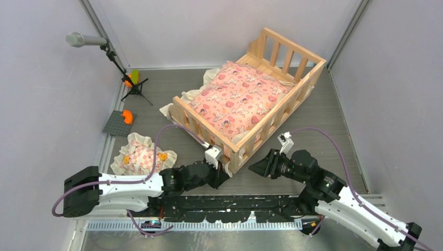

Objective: Set up the pet bed
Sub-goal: Cross the ropes on the bed frame.

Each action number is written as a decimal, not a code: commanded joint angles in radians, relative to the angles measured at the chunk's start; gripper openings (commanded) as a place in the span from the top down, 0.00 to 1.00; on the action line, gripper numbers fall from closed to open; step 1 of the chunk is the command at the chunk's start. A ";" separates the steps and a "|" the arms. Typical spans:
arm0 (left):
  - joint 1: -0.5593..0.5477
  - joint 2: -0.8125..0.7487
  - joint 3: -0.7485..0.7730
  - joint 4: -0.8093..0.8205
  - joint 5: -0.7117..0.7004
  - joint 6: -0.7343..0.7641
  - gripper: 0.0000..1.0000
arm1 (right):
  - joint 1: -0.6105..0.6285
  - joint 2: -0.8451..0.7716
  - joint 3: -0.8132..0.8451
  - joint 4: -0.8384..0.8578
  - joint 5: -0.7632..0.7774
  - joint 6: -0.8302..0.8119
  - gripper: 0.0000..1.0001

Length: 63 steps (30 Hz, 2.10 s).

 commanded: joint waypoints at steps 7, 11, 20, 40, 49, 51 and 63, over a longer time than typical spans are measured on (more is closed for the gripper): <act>-0.004 -0.014 0.041 0.029 0.010 0.003 1.00 | 0.389 0.093 0.036 0.192 0.557 -0.007 0.59; -0.004 -0.023 0.040 0.024 0.009 0.003 1.00 | 0.464 0.117 0.013 0.305 0.641 -0.013 0.60; -0.003 -0.007 0.039 0.034 0.014 0.003 1.00 | 0.485 0.180 0.006 0.348 0.705 0.001 0.64; -0.003 0.005 0.040 0.042 0.021 0.007 1.00 | 0.485 0.229 -0.008 0.385 0.718 0.031 0.85; -0.005 -0.037 0.032 0.014 0.005 0.009 1.00 | 0.484 0.130 0.040 0.112 0.896 0.050 1.00; -0.004 -0.052 0.031 0.001 0.000 0.012 1.00 | 0.485 0.116 0.051 0.064 0.925 0.055 1.00; -0.003 -0.131 0.004 -0.041 -0.025 0.006 0.98 | 0.485 0.168 0.127 -0.102 1.090 0.089 1.00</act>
